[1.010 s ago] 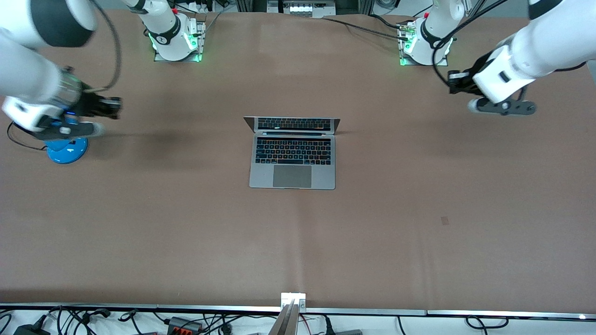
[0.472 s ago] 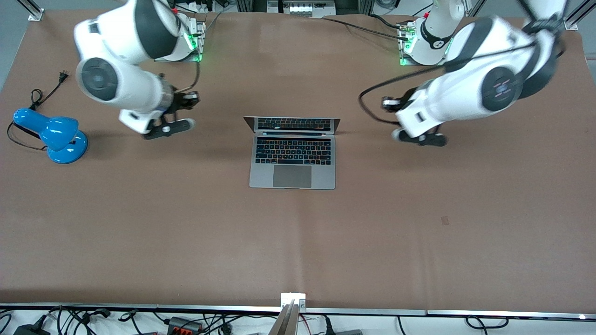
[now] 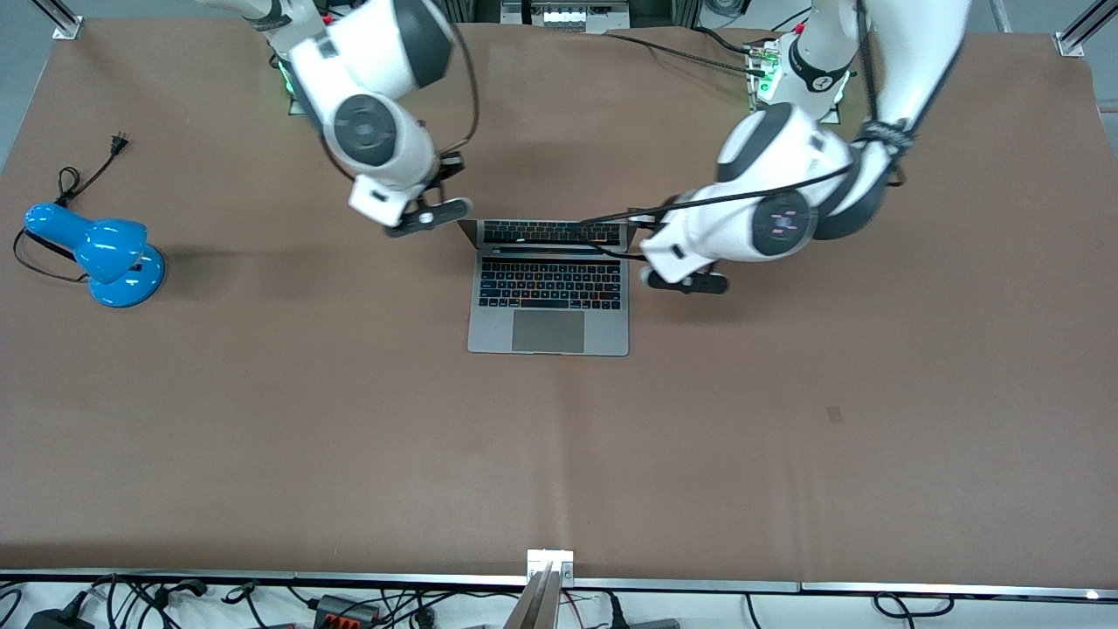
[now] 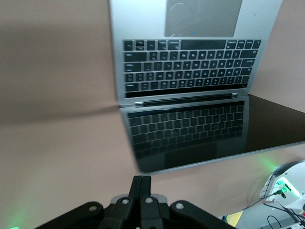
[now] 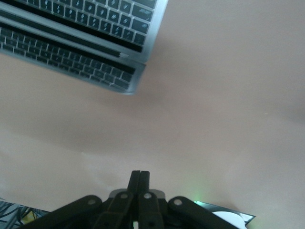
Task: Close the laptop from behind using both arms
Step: 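Lower both grippers behind the open laptop screen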
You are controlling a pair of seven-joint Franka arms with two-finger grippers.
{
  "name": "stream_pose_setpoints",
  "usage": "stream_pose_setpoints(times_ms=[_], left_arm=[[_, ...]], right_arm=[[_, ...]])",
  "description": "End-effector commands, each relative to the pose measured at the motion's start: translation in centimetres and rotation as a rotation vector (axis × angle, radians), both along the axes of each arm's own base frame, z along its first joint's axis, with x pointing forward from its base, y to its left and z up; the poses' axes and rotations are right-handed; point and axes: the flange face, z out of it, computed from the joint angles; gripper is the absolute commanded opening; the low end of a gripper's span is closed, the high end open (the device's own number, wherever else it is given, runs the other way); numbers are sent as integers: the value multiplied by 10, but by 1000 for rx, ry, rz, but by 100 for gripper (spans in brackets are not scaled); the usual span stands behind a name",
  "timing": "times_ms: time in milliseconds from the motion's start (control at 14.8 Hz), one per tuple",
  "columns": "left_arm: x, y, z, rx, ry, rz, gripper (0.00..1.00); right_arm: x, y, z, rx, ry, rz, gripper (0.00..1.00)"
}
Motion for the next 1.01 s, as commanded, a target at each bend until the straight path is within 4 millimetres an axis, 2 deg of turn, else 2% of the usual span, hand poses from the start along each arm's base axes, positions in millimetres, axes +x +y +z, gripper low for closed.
stream_pose_setpoints(times_ms=[0,67,202,269,404,674,808,943], left_arm=[[-5,-18,-23,-6,22,2,0],[-12,-26,-28,-3,19,-10,0],[-11,-25,-36,-8,4,6,0],[-11,-26,-42,-9,8,8,0],[-10,-23,-40,3,-1,-2,0],[-5,0,-13,24,30,-21,0],[-17,-3,3,37,41,-51,0],[-23,-3,9,43,57,-67,0]], right_arm=[[-10,11,-12,-18,13,-13,0],[-12,15,-17,-31,17,-24,0],[-16,23,-22,-35,9,-24,0],[-16,24,-21,-34,5,-28,0],[-14,26,-15,-26,-3,-30,0],[2,27,6,7,-34,-50,0],[13,24,18,37,-51,-77,0],[35,6,29,57,-64,-114,0]])
